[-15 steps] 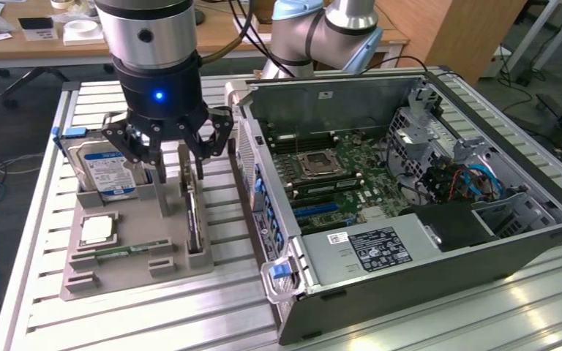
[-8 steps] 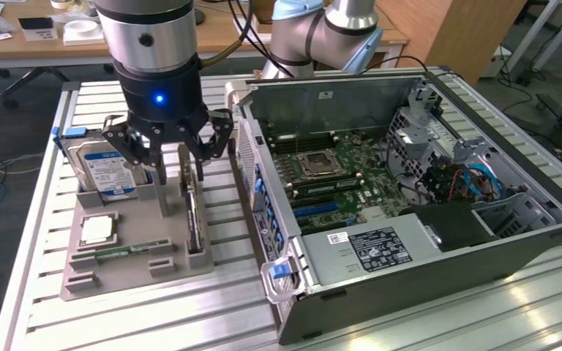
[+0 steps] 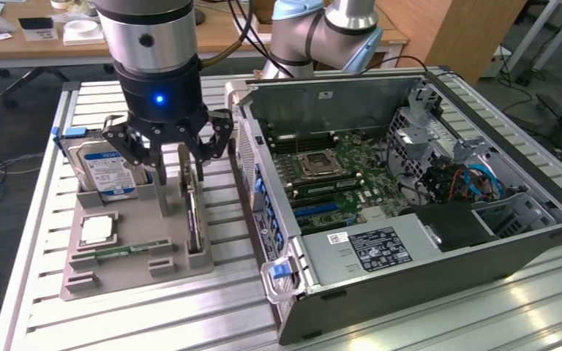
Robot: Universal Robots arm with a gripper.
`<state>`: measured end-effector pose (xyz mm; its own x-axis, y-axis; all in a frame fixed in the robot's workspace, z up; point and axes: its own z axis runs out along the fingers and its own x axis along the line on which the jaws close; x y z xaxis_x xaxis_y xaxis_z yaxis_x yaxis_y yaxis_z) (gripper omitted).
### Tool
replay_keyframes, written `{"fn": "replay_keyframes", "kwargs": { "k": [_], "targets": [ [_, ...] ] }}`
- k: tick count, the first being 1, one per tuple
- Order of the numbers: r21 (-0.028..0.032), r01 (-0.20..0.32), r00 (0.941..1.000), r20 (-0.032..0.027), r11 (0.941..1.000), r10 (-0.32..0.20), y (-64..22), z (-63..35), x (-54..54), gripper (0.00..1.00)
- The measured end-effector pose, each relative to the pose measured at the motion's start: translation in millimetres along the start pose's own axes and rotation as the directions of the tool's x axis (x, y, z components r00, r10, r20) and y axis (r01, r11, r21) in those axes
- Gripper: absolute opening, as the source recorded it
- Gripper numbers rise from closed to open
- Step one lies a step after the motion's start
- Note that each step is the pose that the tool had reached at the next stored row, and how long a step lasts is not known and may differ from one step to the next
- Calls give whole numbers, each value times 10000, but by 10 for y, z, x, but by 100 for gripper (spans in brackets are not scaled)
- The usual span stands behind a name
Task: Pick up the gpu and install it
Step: 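Pick up the gpu and move the gpu toward the slot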
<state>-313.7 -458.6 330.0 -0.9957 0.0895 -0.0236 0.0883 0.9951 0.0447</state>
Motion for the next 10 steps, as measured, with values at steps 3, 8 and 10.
{"fn": "replay_keyframes", "kwargs": {
  "k": [3,8,10],
  "targets": [
    [2,0,10000,-2,10000,0,-1,23,1,53],
    [2,0,10000,-2,10000,0,-3,69,2,53],
    [3,0,10000,-3,10000,0,-3,72,2,53]
  ]
}}
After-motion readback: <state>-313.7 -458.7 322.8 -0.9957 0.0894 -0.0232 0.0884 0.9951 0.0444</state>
